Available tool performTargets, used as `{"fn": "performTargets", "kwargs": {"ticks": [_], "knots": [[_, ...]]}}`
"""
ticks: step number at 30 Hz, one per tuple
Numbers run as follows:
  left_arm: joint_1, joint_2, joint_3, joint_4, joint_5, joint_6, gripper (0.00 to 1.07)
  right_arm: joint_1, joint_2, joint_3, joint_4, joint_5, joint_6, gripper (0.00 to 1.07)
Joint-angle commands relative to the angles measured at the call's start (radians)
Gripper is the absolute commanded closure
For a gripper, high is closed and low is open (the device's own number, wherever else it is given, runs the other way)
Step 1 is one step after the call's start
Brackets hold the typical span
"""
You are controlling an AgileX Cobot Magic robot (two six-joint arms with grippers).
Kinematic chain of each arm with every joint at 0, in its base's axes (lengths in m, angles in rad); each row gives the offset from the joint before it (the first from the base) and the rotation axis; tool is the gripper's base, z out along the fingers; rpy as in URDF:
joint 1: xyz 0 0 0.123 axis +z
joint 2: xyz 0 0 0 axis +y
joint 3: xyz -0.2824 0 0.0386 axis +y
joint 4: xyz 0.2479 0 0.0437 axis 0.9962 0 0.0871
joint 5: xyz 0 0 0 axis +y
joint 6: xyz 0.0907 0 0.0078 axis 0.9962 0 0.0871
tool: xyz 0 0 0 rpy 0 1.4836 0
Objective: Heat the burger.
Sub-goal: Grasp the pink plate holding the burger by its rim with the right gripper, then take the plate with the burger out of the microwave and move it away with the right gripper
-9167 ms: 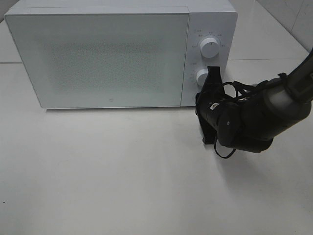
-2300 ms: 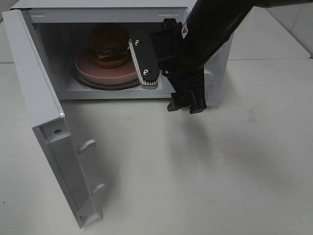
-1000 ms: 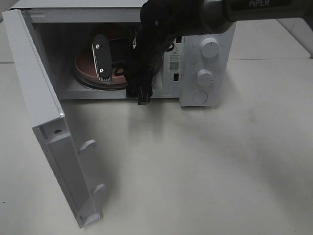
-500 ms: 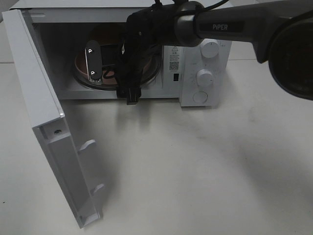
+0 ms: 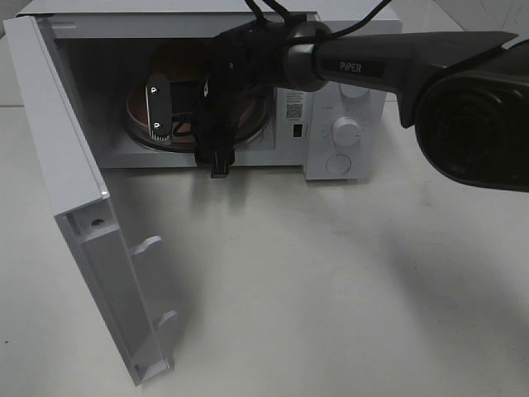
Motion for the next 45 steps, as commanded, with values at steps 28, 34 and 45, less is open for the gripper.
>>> {"fn": "performTargets", "kwargs": {"ticks": [28, 34, 45], "knots": [[0.004, -0.02, 0.003, -0.008, -0.013, -0.001, 0.09, 0.01, -0.025, 0.001, 0.003, 0.083, 0.007, 1.07], [0.004, -0.02, 0.003, -0.008, -0.013, -0.001, 0.09, 0.022, -0.041, 0.035, 0.003, 0.089, 0.003, 1.07], [0.004, -0.02, 0.003, -0.008, -0.013, -0.002, 0.09, 0.057, -0.113, 0.154, -0.056, 0.084, -0.005, 1.07]]}}
